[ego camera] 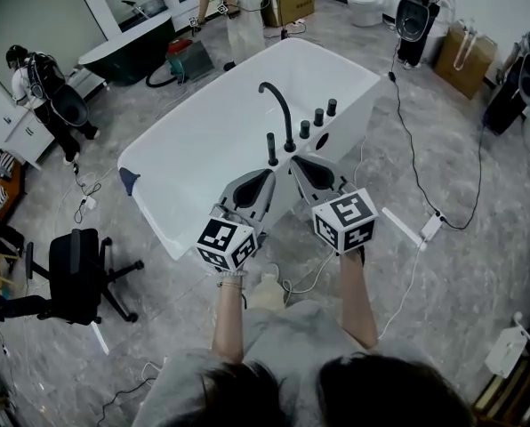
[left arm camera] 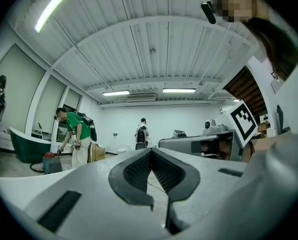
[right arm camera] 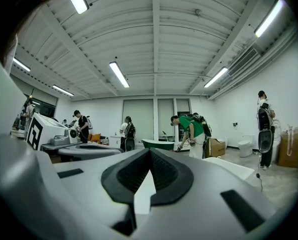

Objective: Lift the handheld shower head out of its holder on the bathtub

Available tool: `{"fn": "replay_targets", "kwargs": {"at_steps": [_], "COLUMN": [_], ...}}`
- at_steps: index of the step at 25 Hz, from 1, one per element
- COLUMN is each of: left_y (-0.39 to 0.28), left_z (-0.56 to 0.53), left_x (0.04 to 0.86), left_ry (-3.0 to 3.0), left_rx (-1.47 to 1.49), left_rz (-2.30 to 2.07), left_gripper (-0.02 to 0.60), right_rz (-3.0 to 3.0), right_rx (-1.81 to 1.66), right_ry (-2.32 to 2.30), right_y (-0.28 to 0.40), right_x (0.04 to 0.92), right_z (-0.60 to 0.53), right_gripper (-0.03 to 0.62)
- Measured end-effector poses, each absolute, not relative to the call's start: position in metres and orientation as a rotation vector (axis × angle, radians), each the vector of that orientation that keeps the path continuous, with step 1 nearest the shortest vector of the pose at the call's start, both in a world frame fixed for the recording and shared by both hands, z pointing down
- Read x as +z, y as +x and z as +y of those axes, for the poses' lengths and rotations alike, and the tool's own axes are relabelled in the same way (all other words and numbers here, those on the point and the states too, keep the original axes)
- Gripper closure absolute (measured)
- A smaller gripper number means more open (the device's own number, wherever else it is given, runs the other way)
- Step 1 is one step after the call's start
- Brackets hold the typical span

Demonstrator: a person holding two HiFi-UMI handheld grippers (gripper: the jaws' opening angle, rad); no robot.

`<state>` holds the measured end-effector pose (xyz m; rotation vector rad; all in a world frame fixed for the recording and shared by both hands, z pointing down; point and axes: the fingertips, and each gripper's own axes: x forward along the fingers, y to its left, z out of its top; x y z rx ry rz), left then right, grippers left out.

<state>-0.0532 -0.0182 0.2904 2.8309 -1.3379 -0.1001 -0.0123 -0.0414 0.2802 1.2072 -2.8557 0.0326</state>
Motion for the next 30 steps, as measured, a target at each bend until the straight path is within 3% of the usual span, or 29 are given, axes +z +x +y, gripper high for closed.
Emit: {"fn": "replay_targets", "kwargs": {"at_steps": [19, 30], "left_y": [-0.134, -0.133], "left_z": [-0.149, -0.209], "left_x": [0.302, 0.333], "left_ry": [2.825, 2.807], "left_rx": [-0.021, 0.026], "left_rz": [-1.214, -1.095], "left_gripper": [0.577, 0.577], "right_rz": [-2.812, -2.725], "right_rx": [0.126, 0.166], "right_ry": [1.257, 1.36], "right_y": [-0.102, -0.095], "right_x": [0.297, 0.324], "right_z": [-0.168, -0.229], "right_gripper": [0.594, 0.594]}}
